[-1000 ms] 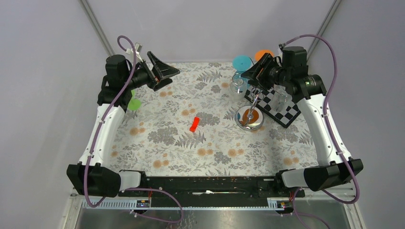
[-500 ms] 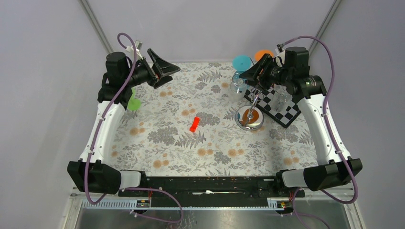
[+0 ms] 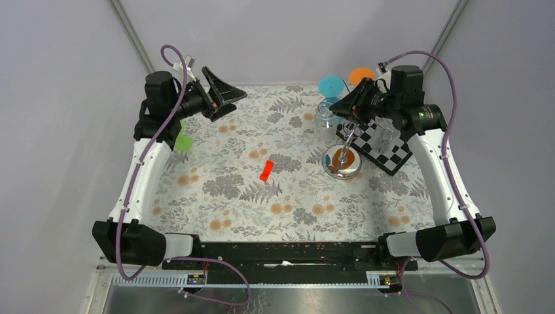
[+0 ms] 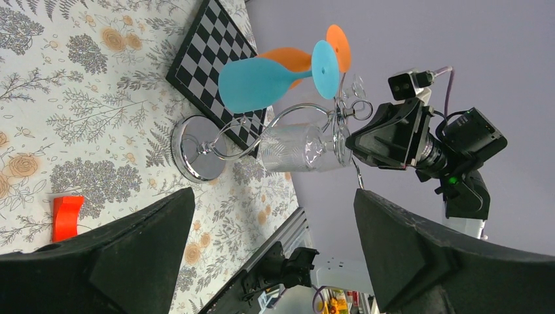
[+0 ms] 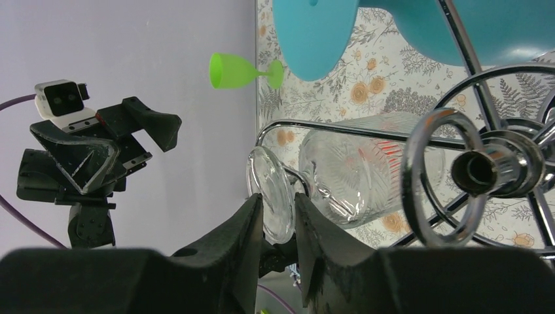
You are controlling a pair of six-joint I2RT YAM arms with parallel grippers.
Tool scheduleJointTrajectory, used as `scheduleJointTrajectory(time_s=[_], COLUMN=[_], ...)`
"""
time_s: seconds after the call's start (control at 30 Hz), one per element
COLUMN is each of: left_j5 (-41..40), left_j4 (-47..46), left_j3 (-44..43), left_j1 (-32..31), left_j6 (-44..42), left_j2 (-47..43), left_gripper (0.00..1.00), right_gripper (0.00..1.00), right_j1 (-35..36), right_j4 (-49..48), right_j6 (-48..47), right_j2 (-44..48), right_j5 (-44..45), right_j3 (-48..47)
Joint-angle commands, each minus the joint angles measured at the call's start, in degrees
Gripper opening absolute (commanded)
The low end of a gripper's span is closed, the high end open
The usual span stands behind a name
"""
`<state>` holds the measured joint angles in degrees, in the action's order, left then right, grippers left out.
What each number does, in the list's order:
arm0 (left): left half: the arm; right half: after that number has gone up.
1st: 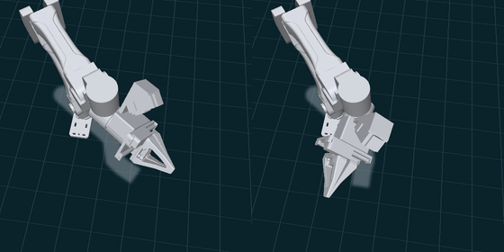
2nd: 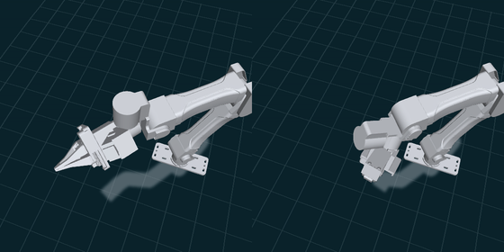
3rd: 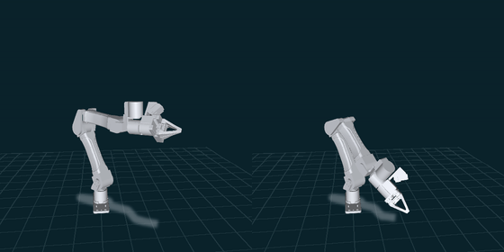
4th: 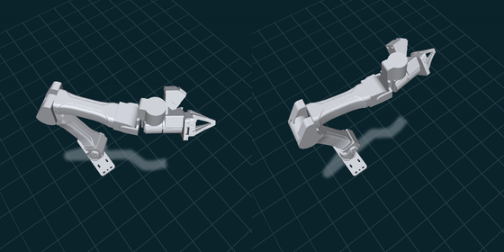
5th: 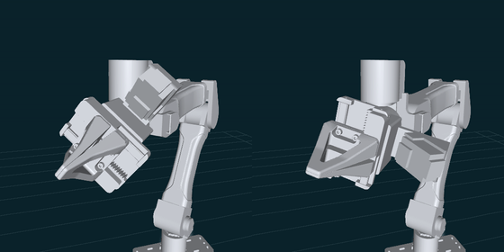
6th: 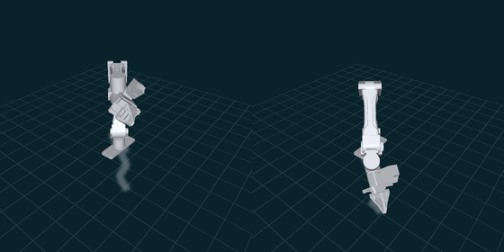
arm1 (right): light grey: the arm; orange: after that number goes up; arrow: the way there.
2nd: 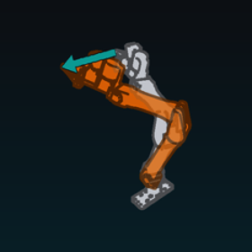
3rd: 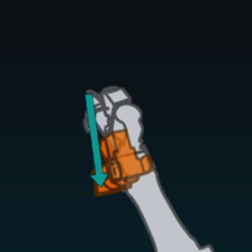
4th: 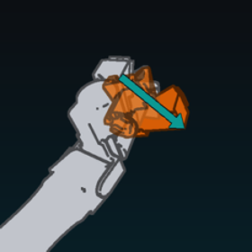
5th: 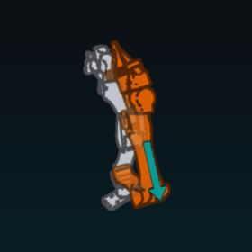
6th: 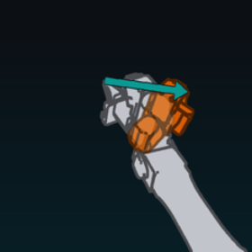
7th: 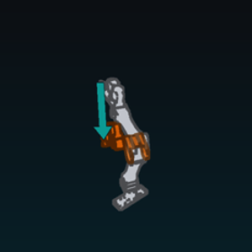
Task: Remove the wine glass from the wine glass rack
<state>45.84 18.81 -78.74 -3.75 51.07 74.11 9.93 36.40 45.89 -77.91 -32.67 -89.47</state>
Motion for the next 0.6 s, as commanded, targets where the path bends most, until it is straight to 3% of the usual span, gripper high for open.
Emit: scheduleJointTrajectory(time_s=[0.0,0.33,0.5,0.57], left_j5=[-0.3,-0.4,-0.3,-0.4], left_j4=[-2.0,-1.9,-2.0,-2.0], left_j3=[-2.1,-2.1,-2.2,-2.2], left_j1=[-0.1,-0.1,-0.1,-0.1], left_j6=[-0.2,0.1,0.2,0.2], left_j2=[-0.6,-1.1,-1.2,-1.2], left_gripper=[0.99,0.99,0.99,0.99], right_gripper=[0.31,0.19,0.01,0.00], right_j1=[-0.7,-2.0,-2.5,-2.8], right_j4=[-5.5,-11.7,-14.0,-14.9], right_j6=[1.1,4.6,6.0,6.5], right_j2=[1.6,3.7,4.7,5.2], right_j5=[-3.0,-3.5,-3.8,-3.8], right_j3=[2.1,6.3,7.7,8.3])
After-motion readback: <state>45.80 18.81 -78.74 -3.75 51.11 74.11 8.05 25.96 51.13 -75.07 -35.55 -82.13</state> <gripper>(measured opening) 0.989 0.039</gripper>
